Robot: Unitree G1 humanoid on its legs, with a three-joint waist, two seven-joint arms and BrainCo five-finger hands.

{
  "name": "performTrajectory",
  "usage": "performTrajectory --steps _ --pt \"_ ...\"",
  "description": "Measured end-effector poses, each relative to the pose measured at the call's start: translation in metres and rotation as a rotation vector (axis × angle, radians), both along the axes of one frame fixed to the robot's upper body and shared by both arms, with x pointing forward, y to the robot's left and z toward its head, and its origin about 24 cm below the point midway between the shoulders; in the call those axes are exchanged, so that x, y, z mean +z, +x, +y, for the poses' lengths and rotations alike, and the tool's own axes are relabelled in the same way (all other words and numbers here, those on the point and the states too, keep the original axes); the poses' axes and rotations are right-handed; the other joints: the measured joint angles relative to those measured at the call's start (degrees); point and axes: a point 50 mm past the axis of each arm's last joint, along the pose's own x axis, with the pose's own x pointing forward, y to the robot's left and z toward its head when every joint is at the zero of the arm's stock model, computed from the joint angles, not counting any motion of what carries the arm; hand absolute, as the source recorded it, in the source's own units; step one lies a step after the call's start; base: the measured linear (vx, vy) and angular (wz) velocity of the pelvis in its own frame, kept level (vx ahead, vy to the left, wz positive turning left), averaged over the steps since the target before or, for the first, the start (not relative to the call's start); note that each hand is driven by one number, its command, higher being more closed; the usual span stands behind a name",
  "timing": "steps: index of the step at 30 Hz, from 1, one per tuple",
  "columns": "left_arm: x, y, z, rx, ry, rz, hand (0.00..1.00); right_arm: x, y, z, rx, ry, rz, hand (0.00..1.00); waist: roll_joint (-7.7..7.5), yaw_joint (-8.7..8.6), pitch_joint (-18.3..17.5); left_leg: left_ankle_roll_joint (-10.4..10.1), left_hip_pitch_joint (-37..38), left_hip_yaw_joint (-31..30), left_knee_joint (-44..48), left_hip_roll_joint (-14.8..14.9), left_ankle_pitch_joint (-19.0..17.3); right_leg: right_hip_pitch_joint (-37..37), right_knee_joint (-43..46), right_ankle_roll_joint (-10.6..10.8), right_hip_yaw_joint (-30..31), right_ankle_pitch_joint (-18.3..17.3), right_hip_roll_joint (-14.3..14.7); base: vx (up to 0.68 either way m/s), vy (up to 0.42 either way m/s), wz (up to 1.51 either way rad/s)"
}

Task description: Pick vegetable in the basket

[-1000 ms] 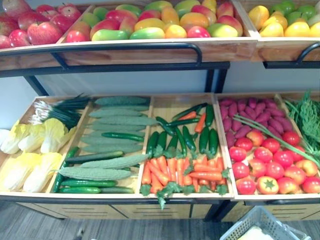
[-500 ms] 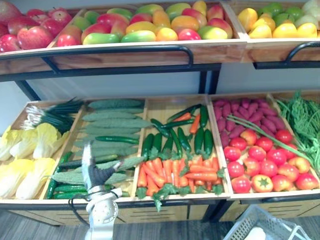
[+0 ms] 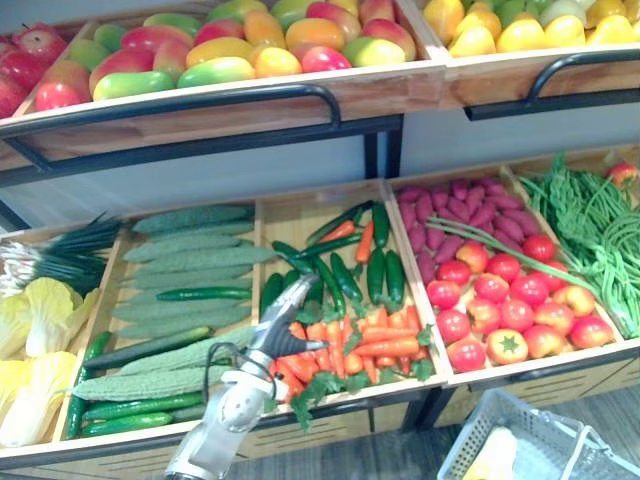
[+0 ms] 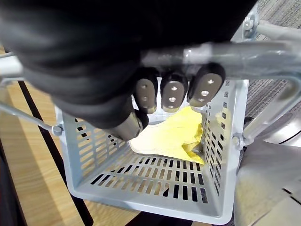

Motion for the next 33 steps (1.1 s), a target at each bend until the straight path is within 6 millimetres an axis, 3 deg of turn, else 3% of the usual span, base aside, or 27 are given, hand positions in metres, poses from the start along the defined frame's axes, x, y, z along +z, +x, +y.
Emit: performTrajectory --steps 10,33 --pt "-0.012 0.008 -0.04 -0.298 0.14 0.096 0.0 0.002 0.001 -0.003 -0.014 -0.007 -0.019 1.0 0.44 -1.16 0.3 -0.2 0.0 -0.2 0.2 0.1 -0.1 0.3 0.0 0.0 -0.3 0.0 0.0 -0.04 -0.054 0.01" --pt "-0.026 0.025 -0.085 -0.458 0.258 0.128 0.0 0.001 0.007 0.0 0.01 -0.003 -0.022 1.0 -0.87 -1.47 1.4 -0.2 -0.7 -1.1 0.2 -0.1 0.2 0.2 0.0 0.3 -1.3 0.2 -0.4 -0.02 -0.025 0.02"
